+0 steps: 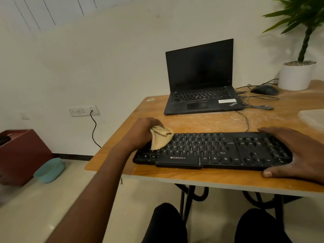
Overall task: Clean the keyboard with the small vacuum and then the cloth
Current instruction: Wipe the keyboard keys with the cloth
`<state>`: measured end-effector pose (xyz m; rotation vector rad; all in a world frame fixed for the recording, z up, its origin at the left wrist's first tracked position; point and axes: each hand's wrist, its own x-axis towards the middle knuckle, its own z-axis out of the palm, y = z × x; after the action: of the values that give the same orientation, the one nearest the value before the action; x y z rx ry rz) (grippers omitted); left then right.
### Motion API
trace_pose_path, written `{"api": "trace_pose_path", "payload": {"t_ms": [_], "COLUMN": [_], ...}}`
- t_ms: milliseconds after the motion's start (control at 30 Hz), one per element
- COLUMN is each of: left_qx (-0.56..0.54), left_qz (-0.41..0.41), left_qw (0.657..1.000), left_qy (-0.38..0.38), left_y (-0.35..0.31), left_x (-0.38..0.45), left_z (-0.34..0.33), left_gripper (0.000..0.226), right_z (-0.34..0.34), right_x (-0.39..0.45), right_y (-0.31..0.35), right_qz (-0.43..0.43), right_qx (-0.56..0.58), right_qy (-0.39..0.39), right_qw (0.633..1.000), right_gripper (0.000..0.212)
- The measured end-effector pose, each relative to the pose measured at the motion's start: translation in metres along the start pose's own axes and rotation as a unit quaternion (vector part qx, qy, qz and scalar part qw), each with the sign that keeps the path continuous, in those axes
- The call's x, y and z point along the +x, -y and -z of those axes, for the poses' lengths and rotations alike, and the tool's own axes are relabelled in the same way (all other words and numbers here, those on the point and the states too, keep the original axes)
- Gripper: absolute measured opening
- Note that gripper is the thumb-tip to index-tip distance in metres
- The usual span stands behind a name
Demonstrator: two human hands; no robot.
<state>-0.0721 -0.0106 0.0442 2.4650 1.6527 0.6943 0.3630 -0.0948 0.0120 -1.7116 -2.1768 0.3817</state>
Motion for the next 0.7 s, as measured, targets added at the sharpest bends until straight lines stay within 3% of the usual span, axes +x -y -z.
{"api": "trace_pose_path", "payload": {"t_ms": [167,533,700], "left_qx": [-0.005,0.055,0.004], "left_qz": [-0.054,0.009,-0.022], "left_qw": [0.998,0.998,0.999], "left_qy": [0.037,0.041,0.029], "left_y": [-0.043,0.0,-0.035], "left_x": [0.026,0.005,0.008], "left_z": [-0.019,0.011,-0.008], "left_gripper": [0.03,0.036,0.041], "right_z": [0.0,-0.001,0.001], "right_x": [0.0,-0.001,0.0], "right_y": [0.0,0.0,0.001], "right_qz": [-0.002,0.002,0.006], "right_qx": [-0.009,-0.003,-0.006], "right_qy": [0.003,-0.005,0.0], "right_qw": [1.0,1.0,1.0], "right_gripper": [0.118,0.115,0.116]}}
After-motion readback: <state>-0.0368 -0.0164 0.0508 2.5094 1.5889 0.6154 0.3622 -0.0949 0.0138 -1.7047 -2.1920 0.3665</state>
